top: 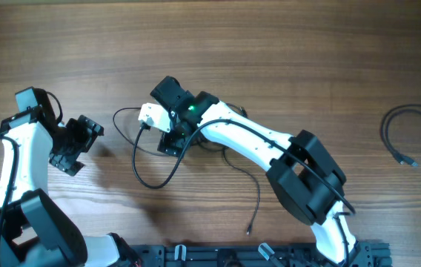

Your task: Untangle cables

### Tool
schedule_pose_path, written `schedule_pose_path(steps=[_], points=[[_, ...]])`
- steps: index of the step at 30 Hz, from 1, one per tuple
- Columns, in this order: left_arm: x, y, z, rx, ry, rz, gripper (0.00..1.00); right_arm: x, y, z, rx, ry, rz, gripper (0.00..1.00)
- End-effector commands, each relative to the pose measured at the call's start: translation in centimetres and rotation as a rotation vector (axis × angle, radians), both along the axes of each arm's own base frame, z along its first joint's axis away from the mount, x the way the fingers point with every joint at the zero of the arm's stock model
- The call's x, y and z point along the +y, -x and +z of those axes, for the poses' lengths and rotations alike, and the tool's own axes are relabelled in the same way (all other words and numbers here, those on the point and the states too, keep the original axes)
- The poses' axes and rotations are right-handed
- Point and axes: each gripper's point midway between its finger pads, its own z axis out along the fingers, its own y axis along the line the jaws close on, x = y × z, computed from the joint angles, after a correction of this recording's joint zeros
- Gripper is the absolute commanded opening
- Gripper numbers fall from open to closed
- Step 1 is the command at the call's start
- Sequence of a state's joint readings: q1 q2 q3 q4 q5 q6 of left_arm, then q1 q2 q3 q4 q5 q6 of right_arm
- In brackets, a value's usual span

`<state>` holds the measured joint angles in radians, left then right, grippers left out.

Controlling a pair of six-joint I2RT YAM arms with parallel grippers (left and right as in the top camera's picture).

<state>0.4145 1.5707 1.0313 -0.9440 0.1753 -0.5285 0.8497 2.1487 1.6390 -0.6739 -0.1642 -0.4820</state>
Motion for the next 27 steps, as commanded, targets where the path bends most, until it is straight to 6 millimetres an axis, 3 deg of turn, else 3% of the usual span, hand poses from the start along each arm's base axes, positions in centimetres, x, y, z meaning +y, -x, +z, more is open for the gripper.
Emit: schedule_pose_path(steps=[1,16,27], points=[[0.4,0.1,0.5,-0.009,-0.023,0.001,0.91,0.2,0.6,-2.1,0.038,0.02,0.023,0.94],[0.4,0.1,0.5,-0.009,-0.023,0.001,0.91,-1.7,2.8,-5.6,0.122,0.086,0.005,0.93],[0.4,0.1,0.5,-0.009,-0.023,0.001,0.91,-0.5,3.2,-5.3,0.215,0.023,-0.165,0.24]])
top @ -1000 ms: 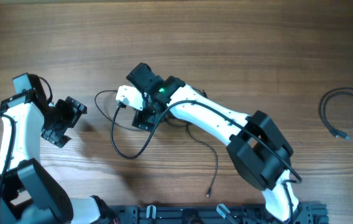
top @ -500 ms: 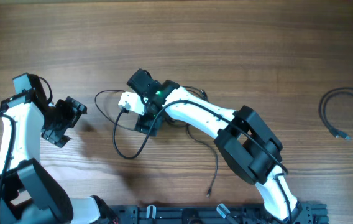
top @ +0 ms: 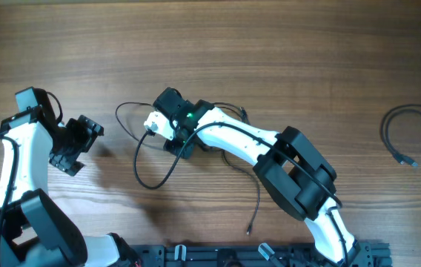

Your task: Untangle cables

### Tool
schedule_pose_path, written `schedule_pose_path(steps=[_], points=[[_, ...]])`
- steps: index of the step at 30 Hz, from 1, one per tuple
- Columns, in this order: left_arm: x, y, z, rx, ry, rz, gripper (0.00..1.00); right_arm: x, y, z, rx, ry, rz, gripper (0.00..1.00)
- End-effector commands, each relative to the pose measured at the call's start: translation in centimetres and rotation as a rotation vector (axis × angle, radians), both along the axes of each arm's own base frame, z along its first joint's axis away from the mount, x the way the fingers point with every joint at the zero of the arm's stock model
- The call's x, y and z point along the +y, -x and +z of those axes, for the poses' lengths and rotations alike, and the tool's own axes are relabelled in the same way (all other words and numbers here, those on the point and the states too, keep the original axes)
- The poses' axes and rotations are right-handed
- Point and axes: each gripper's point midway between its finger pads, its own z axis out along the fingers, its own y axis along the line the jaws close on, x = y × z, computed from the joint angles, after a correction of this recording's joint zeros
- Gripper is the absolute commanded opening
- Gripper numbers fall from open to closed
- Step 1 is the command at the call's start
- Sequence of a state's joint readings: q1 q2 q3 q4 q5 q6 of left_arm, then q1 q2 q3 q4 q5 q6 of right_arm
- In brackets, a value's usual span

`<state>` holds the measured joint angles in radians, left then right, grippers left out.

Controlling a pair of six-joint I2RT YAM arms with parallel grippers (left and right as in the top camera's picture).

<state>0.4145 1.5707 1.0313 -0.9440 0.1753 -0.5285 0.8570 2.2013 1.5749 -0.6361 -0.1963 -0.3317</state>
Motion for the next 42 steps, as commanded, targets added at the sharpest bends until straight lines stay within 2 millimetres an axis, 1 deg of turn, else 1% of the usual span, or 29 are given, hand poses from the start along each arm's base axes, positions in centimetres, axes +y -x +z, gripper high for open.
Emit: schedule_pose_path(steps=[1,3,5,7,8,9,12,13,14,15,16,18,19,20,22,23,24,26,28,29,30,31,32,33,34,36,39,40,42], points=[[0.4,0.1,0.5,-0.009,-0.023,0.001,0.91,0.2,1.4,-1.2,0.085,-0.008,-0.052,0.16],[0.4,0.1,0.5,-0.009,-0.023,0.001,0.91,0.3,1.3,-1.0,0.091,-0.012,-0.076,0.11],[0.4,0.1,0.5,-0.009,-0.023,0.001,0.91,0.6,1.0,-0.1,0.088,-0.027,-0.098,0.08],[0.4,0.1,0.5,-0.009,-0.023,0.001,0.91,1.3,0.2,2.0,0.06,-0.065,-0.121,0.05],[0.4,0.1,0.5,-0.009,-0.023,0.001,0.91,1.7,-0.8,4.1,0.018,-0.098,-0.129,0.04],[0.4,0.2,0.5,-0.009,-0.022,0.001,0.91,1.9,-1.5,5.5,-0.009,-0.119,-0.144,0.04],[0.4,0.2,0.5,-0.006,-0.021,0.001,0.91,1.5,-4.4,12.0,-0.114,-0.214,-0.257,0.04],[0.4,0.2,0.5,-0.006,-0.021,0.001,0.91,1.2,-5.2,14.5,-0.144,-0.261,-0.282,0.04],[0.4,0.2,0.5,-0.006,-0.022,0.001,0.91,0.4,-6.4,18.1,-0.178,-0.336,-0.34,0.04],[0.4,0.2,0.5,-0.006,-0.022,0.001,0.91,-0.3,-7.2,20.2,-0.2,-0.382,-0.378,0.04],[0.4,0.2,0.5,-0.006,-0.022,0.001,0.91,-1.5,-8.2,22.8,-0.226,-0.437,-0.428,0.04],[0.4,0.2,0.5,-0.006,-0.021,0.001,0.91,-4.6,-10.0,27.1,-0.279,-0.52,-0.519,0.04],[0.4,0.2,0.5,-0.006,-0.021,0.001,0.91,-7.4,-11.2,29.5,-0.321,-0.555,-0.576,0.04],[0.4,0.2,0.5,-0.006,-0.021,0.001,0.91,-9.1,-11.9,30.6,-0.35,-0.562,-0.612,0.04],[0.4,0.2,0.5,-0.006,-0.021,0.001,0.91,-14.3,-13.7,32.7,-0.43,-0.552,-0.737,0.04],[0.4,0.2,0.5,-0.006,-0.021,0.001,0.91,-17.4,-14.6,33.7,-0.466,-0.55,-0.832,0.04],[0.3,0.2,0.5,-0.006,-0.021,0.001,0.91,-21.1,-15.2,35.1,-0.501,-0.559,-0.934,0.04],[0.4,0.2,0.5,-0.006,-0.021,0.001,0.91,-27.0,-15.9,37.2,-0.542,-0.603,-1.095,0.04],[0.4,0.2,0.5,-0.006,-0.022,0.002,0.91,-32.0,-16.1,38.6,-0.572,-0.636,-1.232,0.04],[0.4,0.2,0.5,-0.006,-0.022,0.001,0.91,-34.6,-16.1,39.1,-0.585,-0.654,-1.303,0.04],[0.4,0.2,0.5,-0.006,-0.022,0.001,0.91,-36.6,-16.0,39.4,-0.594,-0.663,-1.35,0.04],[0.4,0.2,0.5,-0.006,-0.022,0.001,0.91,-39.1,-15.9,39.5,-0.603,-0.669,-1.399,0.04],[0.4,0.2,0.5,-0.006,-0.022,0.001,0.91,-41.6,-15.7,39.4,-0.592,-0.685,-1.485,0.05],[0.4,0.2,0.5,-0.007,-0.021,0.001,0.91,-43.4,-15.5,39.1,-0.579,-0.696,-1.558,0.05],[0.4,0.2,0.5,-0.006,-0.021,0.001,0.91,-46.0,-14.9,38.6,-0.558,-0.712,-1.663,0.04],[0.4,0.2,0.5,-0.006,-0.021,0.001,0.91,-49.8,-13.9,38.0,-0.536,-0.74,-1.814,0.05],[0.4,0.2,0.5,-0.006,-0.021,0.001,0.91,-53.6,-12.4,37.5,-0.513,-0.779,-1.971,0.05],[0.4,0.2,0.5,-0.006,-0.022,0.002,0.91,-54.5,-11.9,37.4,-0.478,-0.824,-2.008,0.05],[0.4,0.2,0.5,-0.006,-0.022,0.001,0.91,-54.2,-11.9,37.6,-0.376,-0.926,-1.976,0.04]])
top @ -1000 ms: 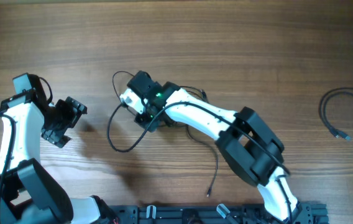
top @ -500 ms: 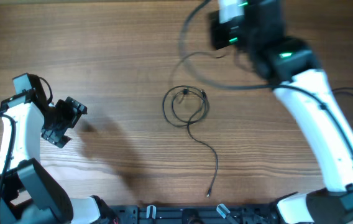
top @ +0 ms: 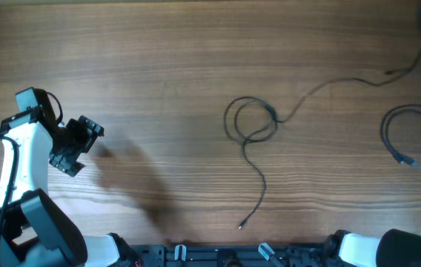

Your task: Untangle cables

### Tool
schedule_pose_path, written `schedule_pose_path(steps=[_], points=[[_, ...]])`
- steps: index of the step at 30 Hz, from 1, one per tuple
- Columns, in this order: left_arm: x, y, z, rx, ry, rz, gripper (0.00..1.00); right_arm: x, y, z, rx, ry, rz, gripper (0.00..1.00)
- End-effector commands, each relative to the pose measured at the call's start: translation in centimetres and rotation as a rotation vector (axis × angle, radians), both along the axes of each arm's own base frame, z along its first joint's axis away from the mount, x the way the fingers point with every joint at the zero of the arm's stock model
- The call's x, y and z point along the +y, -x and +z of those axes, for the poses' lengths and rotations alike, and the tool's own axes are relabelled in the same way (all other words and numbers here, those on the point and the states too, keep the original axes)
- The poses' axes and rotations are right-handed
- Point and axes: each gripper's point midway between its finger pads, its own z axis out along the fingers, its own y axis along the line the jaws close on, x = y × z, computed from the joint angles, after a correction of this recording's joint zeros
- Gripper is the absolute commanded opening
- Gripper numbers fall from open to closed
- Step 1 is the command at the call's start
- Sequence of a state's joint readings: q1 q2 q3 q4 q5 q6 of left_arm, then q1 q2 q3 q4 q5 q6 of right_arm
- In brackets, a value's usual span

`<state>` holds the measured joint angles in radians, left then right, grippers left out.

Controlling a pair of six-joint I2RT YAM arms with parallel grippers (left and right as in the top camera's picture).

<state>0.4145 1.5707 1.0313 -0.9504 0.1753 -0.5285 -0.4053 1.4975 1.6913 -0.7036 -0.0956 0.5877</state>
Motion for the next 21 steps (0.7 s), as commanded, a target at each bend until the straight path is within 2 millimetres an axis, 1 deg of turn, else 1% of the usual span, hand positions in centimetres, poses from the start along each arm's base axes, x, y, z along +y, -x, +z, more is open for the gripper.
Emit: schedule_pose_path(steps=[1,2,3,4,6,7,8,9,11,14,16,18,19,21], points=[[0.4,0.1,0.5,-0.012,-0.024,0.002,0.91,1.9,0.1,1.7,-0.109,-0.248,0.115,0.05],[0.4,0.1,0.5,-0.012,-0.024,0.002,0.91,4.0,-0.4,2.1,-0.131,-0.291,0.243,0.04],[0.4,0.1,0.5,-0.012,-0.024,0.002,0.91,5.6,-0.5,2.5,-0.144,-0.314,0.337,0.05],[0.4,0.1,0.5,-0.012,-0.024,0.002,0.91,8.3,-0.7,2.9,-0.16,-0.338,0.488,0.05],[0.4,0.1,0.5,-0.012,-0.024,0.002,0.91,11.5,-0.9,3.3,-0.178,-0.328,0.649,0.06],[0.4,0.1,0.5,-0.012,-0.024,0.002,0.91,13.7,-0.8,3.8,-0.198,-0.31,0.758,0.06],[0.4,0.1,0.5,-0.012,-0.024,0.002,0.91,15.4,-0.7,4.1,-0.213,-0.292,0.832,0.06],[0.4,0.1,0.5,-0.012,-0.024,0.002,0.91,17.5,-0.6,4.4,-0.229,-0.265,0.912,0.06],[0.4,0.1,0.5,-0.012,-0.024,0.001,0.91,20.5,-0.5,4.7,-0.245,-0.224,1.0,0.04],[0.4,0.1,0.5,-0.012,-0.024,0.001,0.91,23.9,-0.2,4.8,-0.246,-0.212,1.083,0.04],[0.4,0.1,0.5,-0.012,-0.024,0.001,0.91,25.2,0.1,4.9,-0.244,-0.216,1.114,0.04],[0.4,0.1,0.5,-0.012,-0.024,0.002,0.91,25.8,0.1,4.9,-0.23,-0.206,1.104,0.04],[0.4,0.1,0.5,-0.012,-0.024,0.001,0.91,25.9,0.0,4.9,-0.219,-0.195,1.086,0.05],[0.4,0.1,0.5,-0.012,-0.024,0.002,0.91,25.6,0.0,5.3,-0.183,-0.115,1.023,0.04]])
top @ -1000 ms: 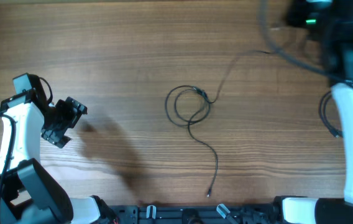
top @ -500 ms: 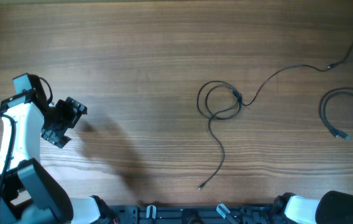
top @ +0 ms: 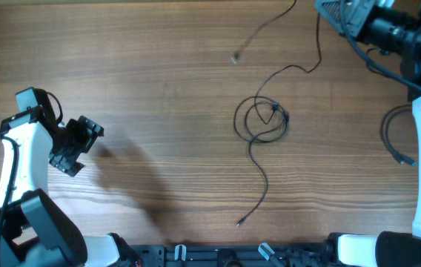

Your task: Untangle cables

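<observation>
A black cable lies in a small tangled coil (top: 262, 119) at the table's middle. One tail runs down to a plug end (top: 240, 221) near the front. Another strand (top: 318, 44) climbs to my right gripper (top: 327, 10), at the top right and shut on it. A blurred loose cable end (top: 235, 58) hangs in the air at the top centre, with its upper part leaving the frame. My left gripper (top: 83, 145) stands open and empty at the far left, well away from the coil.
A separate black cable (top: 393, 133) curves along the table's right edge, partly under the white right arm. A black rail (top: 218, 256) runs along the front edge. The left arm's white link (top: 18, 163) stands at the left edge.
The right gripper, then almost out of frame at the top right, now shows there. The strand that ran off to the right now rises to it, and a loose end hangs at top centre. The coil shifted slightly right.
My right gripper was at a white plug among looped cables at the table's left-centre, and stayed there a moment later. Then the arm had gone off right and the cable lay as a coil at the middle. Now the strand is held high. The left arm never moved.
</observation>
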### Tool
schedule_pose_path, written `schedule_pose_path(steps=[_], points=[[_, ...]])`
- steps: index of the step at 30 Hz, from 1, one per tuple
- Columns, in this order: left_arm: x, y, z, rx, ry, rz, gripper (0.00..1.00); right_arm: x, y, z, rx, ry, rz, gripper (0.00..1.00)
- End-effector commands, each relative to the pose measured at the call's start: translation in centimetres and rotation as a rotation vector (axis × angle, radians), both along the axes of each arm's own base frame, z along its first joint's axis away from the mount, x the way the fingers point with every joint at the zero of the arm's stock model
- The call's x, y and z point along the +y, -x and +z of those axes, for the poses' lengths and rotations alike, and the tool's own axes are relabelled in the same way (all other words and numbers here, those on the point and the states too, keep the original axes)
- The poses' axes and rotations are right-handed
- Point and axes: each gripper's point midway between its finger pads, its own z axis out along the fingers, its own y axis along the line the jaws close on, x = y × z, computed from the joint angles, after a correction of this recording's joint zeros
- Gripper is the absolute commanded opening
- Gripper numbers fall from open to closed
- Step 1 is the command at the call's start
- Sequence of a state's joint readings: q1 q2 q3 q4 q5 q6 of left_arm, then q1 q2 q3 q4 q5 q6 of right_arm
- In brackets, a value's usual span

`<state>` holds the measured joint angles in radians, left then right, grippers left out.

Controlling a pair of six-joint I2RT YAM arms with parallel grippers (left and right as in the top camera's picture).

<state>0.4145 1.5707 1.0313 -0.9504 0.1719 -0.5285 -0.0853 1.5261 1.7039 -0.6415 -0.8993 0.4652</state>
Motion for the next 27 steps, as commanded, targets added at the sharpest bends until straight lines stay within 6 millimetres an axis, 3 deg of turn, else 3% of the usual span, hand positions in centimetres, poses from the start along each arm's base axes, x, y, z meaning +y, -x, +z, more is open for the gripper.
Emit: schedule_pose_path(steps=[1,6,11,14,16,18,20,27], points=[[0.4,0.0,0.5,-0.013,-0.021,0.001,0.91,-0.6,-0.3,2.1,-0.071,0.146,-0.1,0.04],[0.4,0.0,0.5,-0.014,-0.021,0.001,0.91,-2.0,0.9,5.4,-0.109,0.235,-0.204,0.04],[0.4,0.1,0.5,-0.013,-0.02,0.001,0.91,-2.6,2.1,12.7,-0.297,0.185,-0.257,0.04],[0.4,0.1,0.5,-0.013,-0.02,0.001,0.91,-4.9,1.6,15.3,-0.348,0.115,-0.343,0.04],[0.4,0.1,0.5,-0.013,-0.02,0.001,0.91,-7.6,1.1,16.2,-0.355,0.085,-0.432,0.04],[0.4,0.0,0.5,-0.013,-0.021,0.001,0.91,-9.9,0.6,15.8,-0.337,0.096,-0.511,0.04],[0.4,0.0,0.5,-0.013,-0.021,0.001,0.91,-12.2,0.0,14.2,-0.297,0.151,-0.57,0.04],[0.4,0.1,0.5,-0.013,-0.02,0.001,0.91,-23.8,-1.9,2.9,0.054,0.593,-0.912,0.04]])
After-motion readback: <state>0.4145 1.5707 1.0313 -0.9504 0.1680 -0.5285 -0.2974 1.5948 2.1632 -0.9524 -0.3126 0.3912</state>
